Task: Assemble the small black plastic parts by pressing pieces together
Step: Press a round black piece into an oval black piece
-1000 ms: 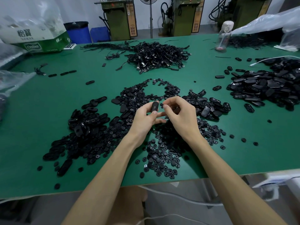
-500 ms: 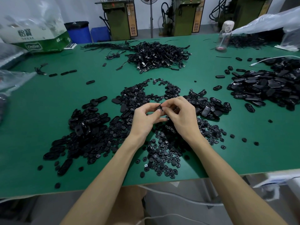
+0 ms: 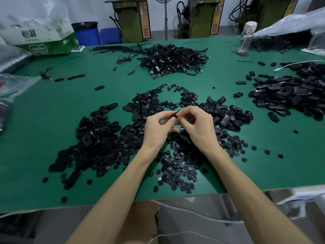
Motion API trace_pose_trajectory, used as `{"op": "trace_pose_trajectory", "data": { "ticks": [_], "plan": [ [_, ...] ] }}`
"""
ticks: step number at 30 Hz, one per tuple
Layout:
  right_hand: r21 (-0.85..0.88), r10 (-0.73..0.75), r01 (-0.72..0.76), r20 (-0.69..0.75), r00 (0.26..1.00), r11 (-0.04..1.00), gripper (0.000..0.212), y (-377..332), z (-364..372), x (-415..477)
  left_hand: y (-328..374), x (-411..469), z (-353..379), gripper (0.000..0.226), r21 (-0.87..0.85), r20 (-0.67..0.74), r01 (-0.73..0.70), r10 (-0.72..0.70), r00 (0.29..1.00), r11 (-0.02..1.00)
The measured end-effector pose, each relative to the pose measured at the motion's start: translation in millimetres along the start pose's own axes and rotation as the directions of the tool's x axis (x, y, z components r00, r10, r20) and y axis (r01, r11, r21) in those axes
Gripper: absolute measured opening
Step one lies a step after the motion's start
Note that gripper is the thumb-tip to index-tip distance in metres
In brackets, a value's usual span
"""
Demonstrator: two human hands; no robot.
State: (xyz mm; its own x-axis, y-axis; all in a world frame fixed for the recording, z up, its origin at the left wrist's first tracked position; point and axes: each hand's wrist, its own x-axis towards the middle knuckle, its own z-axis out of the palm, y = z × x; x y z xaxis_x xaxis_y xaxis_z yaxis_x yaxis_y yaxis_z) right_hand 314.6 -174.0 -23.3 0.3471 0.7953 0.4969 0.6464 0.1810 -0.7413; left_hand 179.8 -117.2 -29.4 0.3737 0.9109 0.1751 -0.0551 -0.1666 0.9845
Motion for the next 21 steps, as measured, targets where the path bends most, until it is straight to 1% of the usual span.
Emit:
{"op": "trace_pose_trajectory", "data": {
  "ticks": [5, 10, 14, 17, 21],
  "plan": [
    [0.054, 0.028, -0.026, -0.032, 0.999, 0.998, 0.014, 0.1, -0.4, -0.5, 1.1, -1.1, 1.6, 0.022, -0.009, 0.016, -0.005, 0.006, 1.0, 1.0],
    [-0.026, -0.004, 0.004, -0.033, 0.999, 1.0, 0.007, 0.6, -1.1, 0.6, 0.8, -0.4, 1.2, 0.024, 0.013, -0.001, -0.012, 0.012, 1.0, 1.0],
    [-0.059, -0.019, 0.02, 0.014, 1.0, 0.998, 0.008, -0.5, 0.2, -0.1, -0.8, -0.4, 1.7, 0.028, 0.068, -0.003, -0.034, 0.034, 0.999, 0.997],
    [-0.086, -0.031, 0.032, 0.016, 0.999, 0.996, 0.007, -0.6, 0.4, -0.8, -0.8, 0.1, 2.1, 0.029, 0.108, 0.002, -0.058, 0.058, 0.998, 0.993],
    [-0.044, -0.008, 0.007, -0.022, 1.0, 0.999, 0.008, -0.7, -0.4, -1.6, -0.6, -0.2, 1.7, 0.028, 0.102, 0.003, -0.057, 0.057, 0.998, 0.993]
  ]
}}
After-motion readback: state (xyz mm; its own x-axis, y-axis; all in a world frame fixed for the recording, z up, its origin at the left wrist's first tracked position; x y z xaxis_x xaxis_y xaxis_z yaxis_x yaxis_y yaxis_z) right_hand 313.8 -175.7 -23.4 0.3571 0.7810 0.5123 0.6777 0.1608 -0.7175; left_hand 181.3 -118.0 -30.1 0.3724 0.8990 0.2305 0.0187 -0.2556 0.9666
